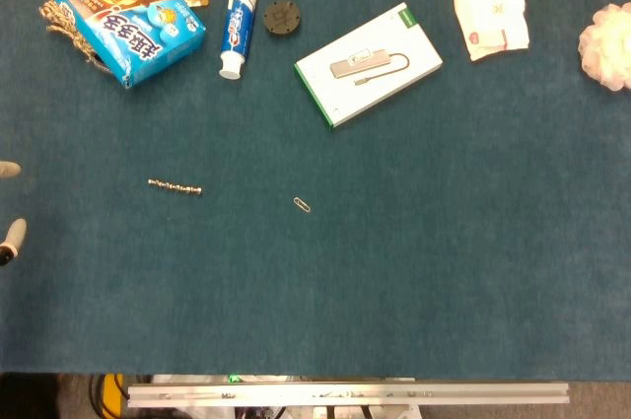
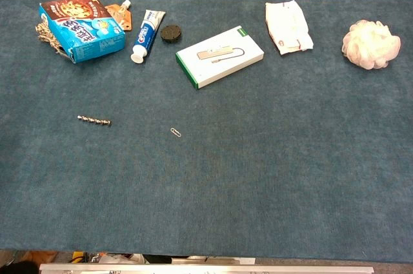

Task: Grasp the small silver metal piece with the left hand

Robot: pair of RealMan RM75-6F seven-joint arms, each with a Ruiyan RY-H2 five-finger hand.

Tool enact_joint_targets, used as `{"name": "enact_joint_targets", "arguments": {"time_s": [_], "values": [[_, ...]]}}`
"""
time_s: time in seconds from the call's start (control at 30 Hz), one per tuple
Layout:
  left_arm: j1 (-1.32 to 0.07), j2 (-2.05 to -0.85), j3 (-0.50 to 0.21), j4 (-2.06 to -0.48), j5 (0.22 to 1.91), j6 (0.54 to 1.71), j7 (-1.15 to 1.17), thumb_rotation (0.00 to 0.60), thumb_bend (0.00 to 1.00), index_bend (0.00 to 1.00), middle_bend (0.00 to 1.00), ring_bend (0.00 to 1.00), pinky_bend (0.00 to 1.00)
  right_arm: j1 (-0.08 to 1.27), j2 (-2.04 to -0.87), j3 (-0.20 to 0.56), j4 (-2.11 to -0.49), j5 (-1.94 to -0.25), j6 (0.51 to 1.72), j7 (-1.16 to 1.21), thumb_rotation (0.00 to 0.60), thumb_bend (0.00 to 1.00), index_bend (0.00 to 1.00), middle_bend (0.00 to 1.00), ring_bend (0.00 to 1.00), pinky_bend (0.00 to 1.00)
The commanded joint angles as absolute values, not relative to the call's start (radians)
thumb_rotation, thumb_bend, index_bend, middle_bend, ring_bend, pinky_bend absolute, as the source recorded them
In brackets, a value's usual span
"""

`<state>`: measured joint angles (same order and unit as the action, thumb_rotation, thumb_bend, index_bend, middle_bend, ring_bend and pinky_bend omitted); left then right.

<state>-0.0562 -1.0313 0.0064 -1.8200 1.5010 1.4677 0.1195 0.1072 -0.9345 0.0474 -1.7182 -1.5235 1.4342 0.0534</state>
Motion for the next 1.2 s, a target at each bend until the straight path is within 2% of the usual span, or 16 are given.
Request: {"name": "enact_joint_targets", "arguments": {"time_s": [0.03, 0.3, 0.53, 0.63, 0.7, 0.83, 0.93, 1.03, 1.2], "values": [[-0.056, -1.031, 0.007, -1.816, 1.501, 1.467, 0.116, 0.6, 0.3, 0.3, 0.3, 0.28, 0.32, 0.107, -0.934, 0.048, -1.719, -1.524, 1.434, 0.051, 0.6, 0.24, 0.35, 0.4, 0.32, 0.48], [-0.072, -1.032, 0.003, -1.798, 1.511, 1.449, 0.104, 0.6, 0.3, 0.3, 0.3, 0.28, 0.32, 0.11, -0.928, 0.058, -1.727, -1.538, 1.452, 0.049, 0.6, 0.24, 0.35, 0.4, 0.32, 0.48], [-0.135, -1.031, 0.006, -1.769, 1.538, 1.353, 0.101, 0.6, 0.3, 0.3, 0.32, 0.29, 0.32, 0.115, -0.924, 0.065, -1.733, -1.543, 1.457, 0.048, 0.6, 0.24, 0.35, 0.4, 0.32, 0.48], [-0.174, -1.042, 0.005, -1.748, 1.546, 1.298, 0.104, 0.6, 0.3, 0.3, 0.37, 0.35, 0.34, 0.113, -0.926, 0.07, -1.732, -1.55, 1.473, 0.052, 0.6, 0.24, 0.35, 0.4, 0.32, 0.48], [-0.196, -1.053, 0.004, -1.732, 1.544, 1.264, 0.111, 0.6, 0.3, 0.3, 0.41, 0.4, 0.41, 0.113, -0.926, 0.071, -1.731, -1.55, 1.475, 0.052, 0.6, 0.24, 0.35, 0.4, 0.32, 0.48], [-0.253, -1.087, -0.001, -1.695, 1.541, 1.181, 0.133, 0.6, 0.3, 0.3, 0.56, 0.57, 0.69, 0.116, -0.924, 0.073, -1.73, -1.543, 1.468, 0.05, 0.6, 0.24, 0.35, 0.4, 0.32, 0.48], [-0.288, -1.115, -0.004, -1.68, 1.533, 1.131, 0.161, 0.6, 0.29, 0.31, 0.67, 0.68, 0.85, 0.121, -0.926, 0.074, -1.727, -1.539, 1.458, 0.05, 0.6, 0.24, 0.35, 0.4, 0.32, 0.48], [-0.324, -1.155, -0.011, -1.656, 1.515, 1.082, 0.208, 0.6, 0.29, 0.34, 0.77, 0.77, 0.93, 0.126, -0.929, 0.074, -1.723, -1.536, 1.447, 0.051, 0.6, 0.24, 0.35, 0.4, 0.32, 0.48], [-0.371, -1.231, -0.026, -1.609, 1.468, 1.021, 0.283, 0.6, 0.29, 0.38, 0.84, 0.84, 0.99, 0.131, -0.933, 0.074, -1.714, -1.527, 1.435, 0.053, 0.6, 0.24, 0.35, 0.4, 0.32, 0.48]]}}
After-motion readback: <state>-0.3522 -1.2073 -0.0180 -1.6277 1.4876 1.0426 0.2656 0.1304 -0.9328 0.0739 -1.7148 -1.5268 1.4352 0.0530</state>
